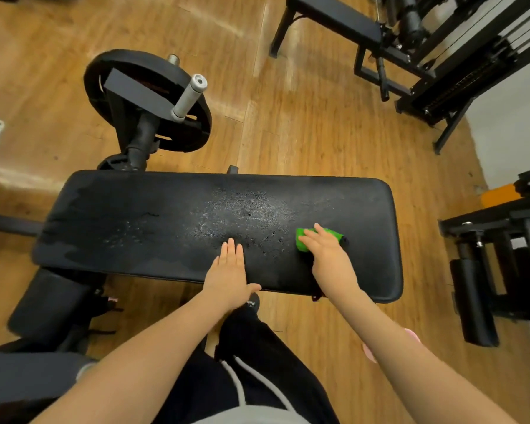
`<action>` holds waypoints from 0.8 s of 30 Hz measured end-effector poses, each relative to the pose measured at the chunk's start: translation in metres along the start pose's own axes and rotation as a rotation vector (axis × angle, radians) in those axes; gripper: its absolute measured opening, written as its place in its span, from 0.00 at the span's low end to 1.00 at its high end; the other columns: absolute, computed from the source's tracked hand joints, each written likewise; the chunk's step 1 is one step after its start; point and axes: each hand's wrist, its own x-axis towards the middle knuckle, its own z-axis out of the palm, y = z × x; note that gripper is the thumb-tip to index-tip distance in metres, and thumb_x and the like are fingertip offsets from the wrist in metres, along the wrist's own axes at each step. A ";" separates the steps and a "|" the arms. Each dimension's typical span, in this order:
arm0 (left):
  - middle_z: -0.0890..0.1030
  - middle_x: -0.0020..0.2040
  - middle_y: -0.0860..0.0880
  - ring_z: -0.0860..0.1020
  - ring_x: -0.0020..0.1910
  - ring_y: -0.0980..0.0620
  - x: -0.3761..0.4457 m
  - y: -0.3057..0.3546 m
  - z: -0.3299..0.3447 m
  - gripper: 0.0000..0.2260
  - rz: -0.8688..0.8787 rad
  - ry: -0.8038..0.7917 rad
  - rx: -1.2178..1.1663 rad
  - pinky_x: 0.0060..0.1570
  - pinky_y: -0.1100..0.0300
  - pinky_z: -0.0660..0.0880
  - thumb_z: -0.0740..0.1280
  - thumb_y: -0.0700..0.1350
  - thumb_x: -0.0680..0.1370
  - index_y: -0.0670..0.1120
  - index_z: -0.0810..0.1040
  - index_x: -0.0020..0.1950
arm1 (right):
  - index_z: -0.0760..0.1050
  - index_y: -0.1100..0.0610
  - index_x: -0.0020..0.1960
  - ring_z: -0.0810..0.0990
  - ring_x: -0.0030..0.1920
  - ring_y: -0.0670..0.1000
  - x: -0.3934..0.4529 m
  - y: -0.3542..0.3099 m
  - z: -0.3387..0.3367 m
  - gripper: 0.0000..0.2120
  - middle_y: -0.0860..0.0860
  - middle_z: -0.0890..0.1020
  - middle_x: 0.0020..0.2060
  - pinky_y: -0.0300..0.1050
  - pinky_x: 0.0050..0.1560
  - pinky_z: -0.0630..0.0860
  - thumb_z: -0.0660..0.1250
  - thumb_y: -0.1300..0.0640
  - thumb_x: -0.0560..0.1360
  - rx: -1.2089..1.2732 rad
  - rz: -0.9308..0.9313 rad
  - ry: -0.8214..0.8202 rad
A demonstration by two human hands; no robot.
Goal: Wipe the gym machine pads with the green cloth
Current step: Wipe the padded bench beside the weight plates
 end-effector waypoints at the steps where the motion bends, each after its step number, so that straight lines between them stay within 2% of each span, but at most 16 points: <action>1: 0.38 0.78 0.38 0.41 0.78 0.41 0.001 0.000 -0.001 0.44 -0.005 -0.009 0.008 0.75 0.50 0.48 0.57 0.64 0.79 0.38 0.37 0.77 | 0.68 0.61 0.69 0.57 0.74 0.55 0.019 0.005 -0.008 0.28 0.55 0.68 0.70 0.46 0.72 0.53 0.58 0.77 0.71 -0.028 -0.012 0.008; 7: 0.37 0.78 0.39 0.40 0.78 0.42 0.003 0.001 0.001 0.44 -0.038 -0.026 0.007 0.76 0.50 0.48 0.58 0.64 0.79 0.39 0.36 0.77 | 0.67 0.61 0.69 0.59 0.73 0.56 0.126 0.033 -0.037 0.26 0.55 0.68 0.70 0.49 0.69 0.57 0.54 0.75 0.73 -0.185 -0.058 -0.025; 11: 0.37 0.78 0.40 0.40 0.78 0.43 0.003 0.000 0.003 0.44 -0.059 -0.002 -0.009 0.76 0.51 0.47 0.59 0.63 0.79 0.40 0.36 0.77 | 0.65 0.60 0.71 0.61 0.72 0.56 0.146 0.039 -0.027 0.26 0.55 0.67 0.71 0.49 0.70 0.54 0.57 0.71 0.73 -0.213 -0.045 -0.070; 14: 0.36 0.78 0.40 0.39 0.78 0.43 0.004 0.000 0.004 0.43 -0.063 -0.003 -0.003 0.76 0.51 0.47 0.58 0.63 0.79 0.40 0.35 0.77 | 0.65 0.61 0.71 0.60 0.72 0.56 0.132 0.035 -0.012 0.25 0.57 0.65 0.72 0.49 0.70 0.51 0.56 0.71 0.74 -0.199 -0.075 -0.004; 19: 0.37 0.78 0.40 0.40 0.78 0.43 0.003 0.003 0.001 0.44 -0.080 -0.022 -0.020 0.76 0.51 0.48 0.60 0.62 0.79 0.40 0.36 0.78 | 0.63 0.59 0.72 0.57 0.74 0.54 0.078 0.025 0.009 0.26 0.55 0.62 0.73 0.48 0.73 0.49 0.55 0.69 0.75 -0.160 -0.154 -0.019; 23: 0.38 0.79 0.40 0.41 0.78 0.43 0.002 0.004 0.000 0.45 -0.085 -0.009 -0.026 0.76 0.51 0.50 0.60 0.63 0.78 0.39 0.37 0.78 | 0.59 0.58 0.74 0.53 0.75 0.51 0.024 0.012 0.021 0.29 0.52 0.58 0.75 0.46 0.73 0.44 0.57 0.69 0.75 -0.143 -0.176 -0.069; 24: 0.38 0.79 0.40 0.41 0.78 0.43 0.001 0.004 0.000 0.45 -0.083 -0.011 -0.020 0.76 0.51 0.50 0.60 0.63 0.78 0.39 0.37 0.78 | 0.60 0.58 0.74 0.54 0.75 0.52 0.012 0.009 0.025 0.29 0.52 0.60 0.74 0.46 0.73 0.44 0.59 0.70 0.74 -0.133 -0.182 -0.063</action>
